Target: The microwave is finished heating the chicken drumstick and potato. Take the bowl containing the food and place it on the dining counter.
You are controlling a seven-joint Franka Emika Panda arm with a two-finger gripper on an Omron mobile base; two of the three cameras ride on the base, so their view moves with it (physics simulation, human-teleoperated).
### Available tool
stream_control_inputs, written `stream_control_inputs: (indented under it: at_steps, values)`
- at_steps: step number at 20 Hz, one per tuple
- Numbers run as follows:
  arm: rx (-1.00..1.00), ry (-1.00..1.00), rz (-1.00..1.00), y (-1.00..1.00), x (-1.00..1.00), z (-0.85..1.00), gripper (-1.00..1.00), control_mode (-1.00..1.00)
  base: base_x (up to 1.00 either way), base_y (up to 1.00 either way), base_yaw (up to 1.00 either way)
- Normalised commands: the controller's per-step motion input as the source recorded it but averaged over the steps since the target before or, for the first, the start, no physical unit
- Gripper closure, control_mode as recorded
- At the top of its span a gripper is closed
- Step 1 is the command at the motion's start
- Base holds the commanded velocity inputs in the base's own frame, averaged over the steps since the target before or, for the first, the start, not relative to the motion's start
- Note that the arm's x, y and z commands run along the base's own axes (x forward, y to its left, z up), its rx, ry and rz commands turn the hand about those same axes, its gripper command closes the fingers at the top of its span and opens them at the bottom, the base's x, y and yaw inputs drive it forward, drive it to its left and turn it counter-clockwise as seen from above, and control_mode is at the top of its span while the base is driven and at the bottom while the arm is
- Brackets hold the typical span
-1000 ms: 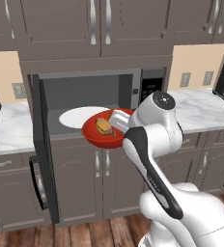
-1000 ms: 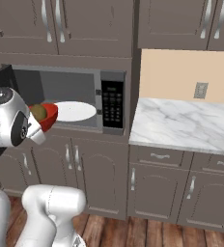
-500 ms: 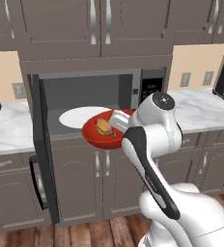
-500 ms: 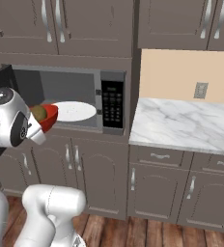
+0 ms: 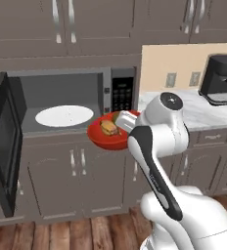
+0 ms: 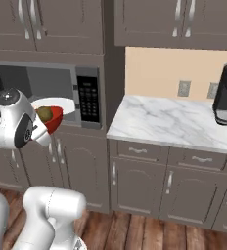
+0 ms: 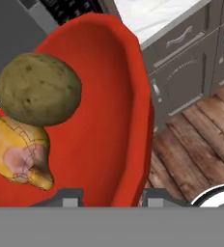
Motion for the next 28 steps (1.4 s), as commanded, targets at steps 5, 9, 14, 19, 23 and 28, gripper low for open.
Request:
stream_control_inputs:
  at_steps: [5, 9, 14, 19, 23, 28]
  values:
    - [0.00, 0.00, 0.00, 0.00, 0.00, 0.00, 1.00, 1.00, -0.68, -0.96, 0.50]
    - [0.00, 0.00, 0.00, 0.00, 0.00, 0.00, 1.00, 1.00, -0.52, -0.53, 0.82]
    - [0.00, 0.00, 0.00, 0.00, 0.00, 0.00, 1.00, 1.00, -0.26, -0.26, 0.97]
    - [0.00, 0.00, 0.00, 0.00, 0.00, 0.00, 1.00, 1.00, -0.10, -0.29, 0.92]
    - [0.00, 0.00, 0.00, 0.00, 0.00, 0.00, 1.00, 1.00, 0.00, -0.09, 0.21]
    - [0.00, 0.00, 0.00, 0.00, 0.00, 0.00, 1.00, 1.00, -0.06, -0.12, 0.18]
